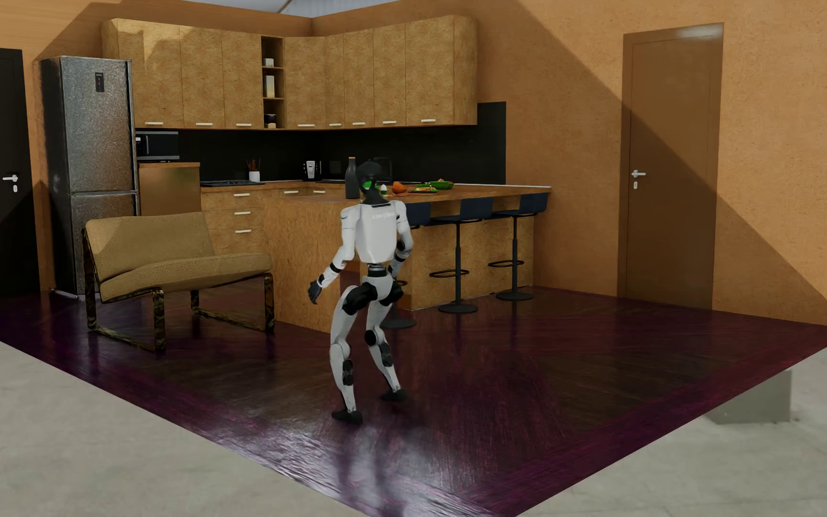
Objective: Walk to the armchair
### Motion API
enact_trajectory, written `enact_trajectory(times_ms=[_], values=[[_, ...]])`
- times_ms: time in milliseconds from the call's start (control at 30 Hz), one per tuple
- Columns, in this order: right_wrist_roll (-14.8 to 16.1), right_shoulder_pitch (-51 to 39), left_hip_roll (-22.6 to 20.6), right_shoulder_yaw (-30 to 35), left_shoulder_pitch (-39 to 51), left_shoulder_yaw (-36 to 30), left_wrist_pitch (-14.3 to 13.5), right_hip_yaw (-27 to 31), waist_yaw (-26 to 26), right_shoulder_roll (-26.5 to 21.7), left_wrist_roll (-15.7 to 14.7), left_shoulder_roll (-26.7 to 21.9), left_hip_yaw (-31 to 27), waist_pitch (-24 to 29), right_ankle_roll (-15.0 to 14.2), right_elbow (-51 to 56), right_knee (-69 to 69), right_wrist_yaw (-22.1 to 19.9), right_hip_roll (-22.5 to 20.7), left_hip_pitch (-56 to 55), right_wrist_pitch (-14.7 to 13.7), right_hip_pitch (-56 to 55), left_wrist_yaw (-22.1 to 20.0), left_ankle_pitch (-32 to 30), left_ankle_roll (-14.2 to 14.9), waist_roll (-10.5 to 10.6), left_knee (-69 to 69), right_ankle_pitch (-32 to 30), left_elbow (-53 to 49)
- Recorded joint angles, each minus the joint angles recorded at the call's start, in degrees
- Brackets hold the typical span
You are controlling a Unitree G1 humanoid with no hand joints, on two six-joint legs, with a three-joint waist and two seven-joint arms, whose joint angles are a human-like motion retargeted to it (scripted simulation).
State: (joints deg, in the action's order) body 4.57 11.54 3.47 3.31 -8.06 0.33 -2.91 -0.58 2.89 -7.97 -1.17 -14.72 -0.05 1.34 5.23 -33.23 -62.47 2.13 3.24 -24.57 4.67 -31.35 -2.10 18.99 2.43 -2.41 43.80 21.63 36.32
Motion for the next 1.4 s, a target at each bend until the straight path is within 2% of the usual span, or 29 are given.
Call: enact_trajectory(times_ms=[33,67,100,133,233,333,367,433,500,533,567,633,667,733,767,867,933,967,1033,1067,1100,1133,1167,1233,1267,1300,1333,1367,1400], values=[[0.3,-0.1,-0.2,-1.4,1.5,-2.0,1.1,0.2,0.8,-0.4,-0.9,1.4,0.4,-1.0,-2.2,0.3,4.7,1.6,1.0,2.0,1.0,-0.4,-1.4,0.6,0.4,-1.2,-1.5,3.6,-1.6],[0.4,0.6,-0.6,-2.5,2.8,-3.4,2.8,1.1,1.2,-1.9,-1.4,2.9,0.6,-2.3,-1.9,0.5,14.9,2.5,2.3,3.4,1.9,0.6,-2.1,2.1,0.8,-2.3,-2.0,5.5,-3.8],[0.0,0.2,0.0,-2.5,4.3,-3.5,3.9,0.6,1.7,-4.2,-1.4,5.2,-0.1,-2.3,-11.4,-3.5,19.0,2.2,2.5,3.1,1.5,3.5,-2.2,3.8,1.2,-1.4,2.3,-5.5,-3.4],[-0.8,-0.2,0.5,-2.3,4.7,-3.7,4.0,0.6,0.9,-5.5,-0.9,7.0,-1.0,-1.6,-8.9,-4.7,18.8,1.0,1.5,1.5,1.3,4.6,-1.8,3.0,1.4,0.1,7.7,-5.1,-2.5],[-2.2,0.7,1.4,-1.2,-2.9,-2.7,3.9,0.2,-0.3,-0.9,1.1,6.3,-1.6,-0.5,-9.0,-3.3,18.2,-3.7,1.0,4.6,-2.3,7.3,1.6,6.8,2.3,4.3,1.3,-0.9,-0.8],[-2.0,-2.4,0.5,-0.5,-3.7,-2.9,10.5,1.1,-0.8,-1.4,-0.4,4.1,-0.2,1.3,-9.4,-3.4,18.4,-1.6,2.0,9.3,-6.7,10.2,1.7,8.6,1.9,5.1,-2.3,2.6,-2.7],[-1.7,-2.4,0.0,0.4,-1.0,-3.4,10.9,1.3,-0.4,-1.7,-1.2,3.9,-0.1,2.5,-9.4,-3.4,18.2,-1.0,2.4,9.8,-7.5,11.4,0.8,8.2,2.2,4.5,-0.9,3.9,-2.7],[-1.6,1.7,-0.1,1.2,2.7,-2.0,8.5,1.7,-0.4,-2.8,-2.3,6.8,-1.0,3.5,-9.6,-3.5,21.3,-1.7,2.2,3.1,-7.9,14.9,-0.7,-2.0,3.9,4.7,13.3,4.5,-4.1],[-0.6,3.2,1.3,-1.0,0.7,-0.2,3.0,1.9,-1.6,-1.7,-2.8,5.6,-1.6,2.1,-9.7,-2.2,21.8,-4.9,1.7,-2.3,-5.6,16.9,0.0,2.1,5.6,5.2,6.0,6.7,-2.6],[-0.2,0.8,1.2,-0.4,-0.4,0.4,1.2,1.7,-2.0,-0.5,-2.3,3.9,-2.5,2.7,-8.8,-0.5,16.8,-7.1,1.5,-4.0,-4.1,16.5,0.6,0.2,5.8,5.3,1.0,8.1,-1.0],[-0.1,-2.1,0.4,2.0,-0.9,0.0,0.9,2.0,-2.0,-1.0,-1.5,1.6,-2.5,3.2,-5.4,-0.2,5.2,-8.3,1.9,-3.9,-2.8,12.2,1.1,0.2,1.7,4.5,2.8,5.1,-0.1],[-1.5,-3.7,0.3,1.0,-2.0,0.5,0.9,2.3,-1.4,-1.4,-0.1,1.0,-2.2,1.8,1.7,-0.6,-8.1,-6.3,1.6,-0.5,-0.1,3.8,-0.6,2.2,2.4,2.3,1.4,-11.7,1.2],[-2.8,-2.2,-0.1,-1.2,-1.7,-0.5,1.5,1.8,-0.4,0.2,0.0,1.3,-2.1,0.4,2.4,-1.0,-6.5,-3.7,1.3,2.0,1.2,2.0,-2.2,2.3,2.7,0.2,-1.3,-8.2,1.6],[-6.5,1.2,-0.2,-2.5,1.4,-3.3,5.0,0.5,-0.8,-2.1,-0.1,4.9,-1.2,-0.5,-4.1,-0.8,13.2,0.4,2.2,3.1,3.3,2.2,-3.5,4.6,3.5,-2.6,2.6,0.8,-3.5],[-7.6,1.7,1.2,-1.7,3.5,-3.9,6.0,-0.7,-2.3,-5.1,0.2,7.7,-2.0,-0.3,-7.3,-5.4,14.1,0.5,1.5,-0.4,3.0,4.0,-2.8,2.1,3.5,-0.8,12.3,0.2,-2.5],[-3.6,2.1,2.6,-0.3,-2.7,-1.7,3.2,-1.4,-2.9,-2.2,0.8,5.2,-1.3,-0.8,-7.9,-1.8,15.2,-3.3,-0.1,-2.8,1.3,8.4,4.0,3.2,2.2,3.9,4.3,3.9,-0.7],[0.4,-2.6,2.0,-0.5,-5.3,-0.6,2.9,-1.3,-4.0,-0.7,0.3,1.7,-1.3,-0.4,-8.7,-1.4,16.1,-3.2,0.5,-0.3,-2.4,11.8,5.4,6.3,1.7,4.9,4.8,6.5,-0.3],[1.8,-5.2,1.3,0.7,-4.9,1.0,3.9,0.0,-3.6,0.2,-0.4,0.7,-0.9,0.3,-8.3,-1.8,15.7,-2.7,0.8,1.7,-4.2,12.8,4.5,6.8,1.6,4.0,3.2,6.7,0.0],[3.5,-4.4,0.6,0.7,-1.2,0.8,4.4,1.6,-1.2,0.7,-2.6,1.3,-0.1,1.7,1.5,-1.3,8.2,-0.6,0.4,6.6,-5.6,10.6,0.0,6.6,1.8,1.6,-1.9,1.8,-0.4],[3.2,-2.0,0.5,0.1,0.3,0.3,3.1,1.5,0.6,-0.5,-3.6,2.7,-0.5,1.7,4.5,-1.9,8.7,0.7,0.4,8.9,-5.3,10.8,-2.3,7.1,2.0,0.8,-4.0,1.8,-0.5],[1.7,0.0,0.4,-0.7,2.0,-1.3,2.5,1.5,1.6,-2.8,-4.1,4.5,-0.7,2.0,3.1,-3.0,14.1,1.5,0.9,7.9,-4.4,12.4,-4.0,6.2,2.8,-0.1,0.4,5.5,-2.0],[-0.1,2.1,-0.2,0.2,3.5,-2.9,2.2,1.9,1.8,-3.9,-4.3,6.9,-1.1,2.1,-8.3,-5.5,19.3,1.0,2.1,5.2,-3.7,16.0,-5.0,3.0,4.2,-1.0,8.1,8.0,-1.8],[-1.8,3.1,0.7,2.8,2.6,-5.8,3.1,1.7,1.8,-4.1,-4.5,6.8,-1.0,2.2,-8.6,-6.5,20.9,-0.9,1.3,1.9,-2.6,18.1,-4.7,-1.1,5.7,-0.5,14.1,8.5,-2.8],[-3.1,2.1,-0.2,0.7,0.0,-0.1,5.0,1.7,-1.2,-2.1,-3.9,7.2,0.1,2.9,-8.7,-3.3,18.4,-5.9,0.6,-3.8,-0.5,19.8,-0.6,3.0,7.6,2.4,9.3,10.6,-1.6],[-3.5,-0.5,-1.4,-1.2,-0.2,0.4,5.3,2.2,-2.4,-0.1,-3.4,4.3,-0.6,3.7,-5.2,1.1,8.8,-8.2,-0.1,-5.2,0.6,16.5,1.5,2.3,6.4,4.0,6.2,9.2,0.4],[-3.8,-3.0,-2.2,1.4,0.0,0.5,5.1,2.1,-1.8,-1.1,-2.6,1.9,-0.7,3.5,-1.7,-0.5,-2.7,-8.7,-0.1,-3.9,0.2,10.4,2.4,3.1,-0.7,4.2,5.6,-0.8,1.5],[-3.6,-3.7,-2.7,2.7,-0.4,1.2,4.1,1.9,-2.2,-1.5,-1.6,0.9,-0.3,3.0,2.0,-2.2,-8.1,-8.1,0.3,-1.8,-0.2,5.4,2.3,3.6,-2.8,3.6,3.9,-9.1,1.1],[-3.2,-2.4,-2.4,0.9,-1.2,1.1,1.3,0.5,-1.4,-0.6,-0.9,0.6,-0.6,1.7,2.2,-1.3,-7.0,-6.1,0.7,0.3,0.1,1.6,1.7,4.0,1.1,3.0,1.8,-7.7,2.6],[-3.6,-1.4,-2.2,-0.3,-1.9,-0.4,1.0,-0.7,-0.3,0.0,-0.4,1.3,0.0,1.3,-0.5,0.7,-1.2,-3.3,1.1,3.1,1.0,-0.2,0.9,4.9,0.4,1.9,0.3,-3.1,0.4]])
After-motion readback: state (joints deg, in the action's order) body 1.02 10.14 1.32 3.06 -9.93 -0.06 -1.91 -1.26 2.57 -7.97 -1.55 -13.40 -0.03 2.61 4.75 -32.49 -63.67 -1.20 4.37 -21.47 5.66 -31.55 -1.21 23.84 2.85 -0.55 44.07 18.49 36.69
